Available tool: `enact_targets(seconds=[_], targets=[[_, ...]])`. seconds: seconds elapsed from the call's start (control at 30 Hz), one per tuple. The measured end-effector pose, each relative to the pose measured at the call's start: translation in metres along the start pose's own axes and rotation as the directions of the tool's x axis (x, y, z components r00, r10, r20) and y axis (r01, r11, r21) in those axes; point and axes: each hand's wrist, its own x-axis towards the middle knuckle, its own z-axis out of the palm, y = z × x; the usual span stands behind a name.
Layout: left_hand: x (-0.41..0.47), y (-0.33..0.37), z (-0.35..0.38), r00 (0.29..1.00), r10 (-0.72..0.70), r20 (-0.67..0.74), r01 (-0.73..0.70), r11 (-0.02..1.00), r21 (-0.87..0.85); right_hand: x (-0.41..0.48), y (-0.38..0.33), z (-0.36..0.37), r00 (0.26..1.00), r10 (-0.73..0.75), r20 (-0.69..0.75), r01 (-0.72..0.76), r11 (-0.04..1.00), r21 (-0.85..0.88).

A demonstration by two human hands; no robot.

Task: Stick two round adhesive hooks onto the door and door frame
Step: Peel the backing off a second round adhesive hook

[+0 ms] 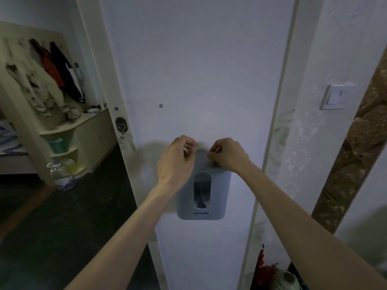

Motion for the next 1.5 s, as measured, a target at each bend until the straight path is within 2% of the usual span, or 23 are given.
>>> enact_targets(seconds=[0.17,0.27,0.4,0.5,0.57,0.63,0.8,0.87,0.97,1.07,1.17,1.3,1.5], targets=[[-0.001,0.011,0.005,0.999,-0.029,0.024,0.030,0.998,-0.054,-0.005,0.002,-0.017,0.998,-0.065,0.011,0.060,0.961,0.269],[0.000,0.018,0.006,0.994,-0.041,0.103,0.053,0.991,-0.119,-0.014,0.002,-0.034,0.984,-0.148,0.096,0.076,0.847,0.526],[-0.004,0.026,0.003,0.980,-0.029,0.195,0.082,0.958,-0.274,-0.021,0.011,-0.046,0.955,-0.235,0.181,0.049,0.727,0.685],[-0.010,0.027,0.001,0.978,0.022,0.206,0.027,0.972,-0.232,-0.022,0.019,-0.046,0.933,-0.289,0.216,0.018,0.634,0.773],[-0.014,0.028,0.000,0.983,0.079,0.164,-0.054,0.987,-0.153,-0.024,0.021,-0.046,0.916,-0.325,0.234,-0.016,0.554,0.832],[-0.015,0.029,-0.001,0.988,0.091,0.127,-0.076,0.990,-0.117,-0.026,0.021,-0.045,0.909,-0.341,0.238,-0.045,0.488,0.872],[-0.013,0.035,-0.008,0.960,-0.113,0.256,0.163,0.969,-0.185,-0.033,0.016,-0.047,0.930,-0.313,0.190,-0.060,0.383,0.922],[-0.010,0.037,-0.012,0.961,-0.117,0.251,0.181,0.951,-0.251,-0.034,0.012,-0.047,0.941,-0.292,0.168,-0.039,0.402,0.915],[-0.001,0.036,-0.017,0.990,-0.079,0.120,0.106,0.967,-0.234,-0.038,0.004,-0.045,0.966,-0.231,0.117,0.028,0.542,0.840],[0.003,0.039,-0.023,0.999,0.031,-0.031,-0.031,0.999,0.010,-0.041,-0.008,-0.043,0.981,-0.179,0.072,0.075,0.697,0.713],[0.002,0.044,-0.027,0.968,0.233,-0.097,-0.205,0.949,0.239,-0.045,-0.017,-0.039,0.980,-0.185,0.074,0.101,0.783,0.614],[0.005,0.035,-0.027,0.916,0.387,-0.102,-0.337,0.884,0.325,-0.043,-0.020,-0.036,0.982,-0.187,0.001,0.155,0.819,0.552],[0.010,0.023,-0.030,0.894,0.448,0.022,-0.439,0.863,0.250,-0.038,-0.012,-0.035,0.980,-0.198,-0.028,0.187,0.857,0.481]])
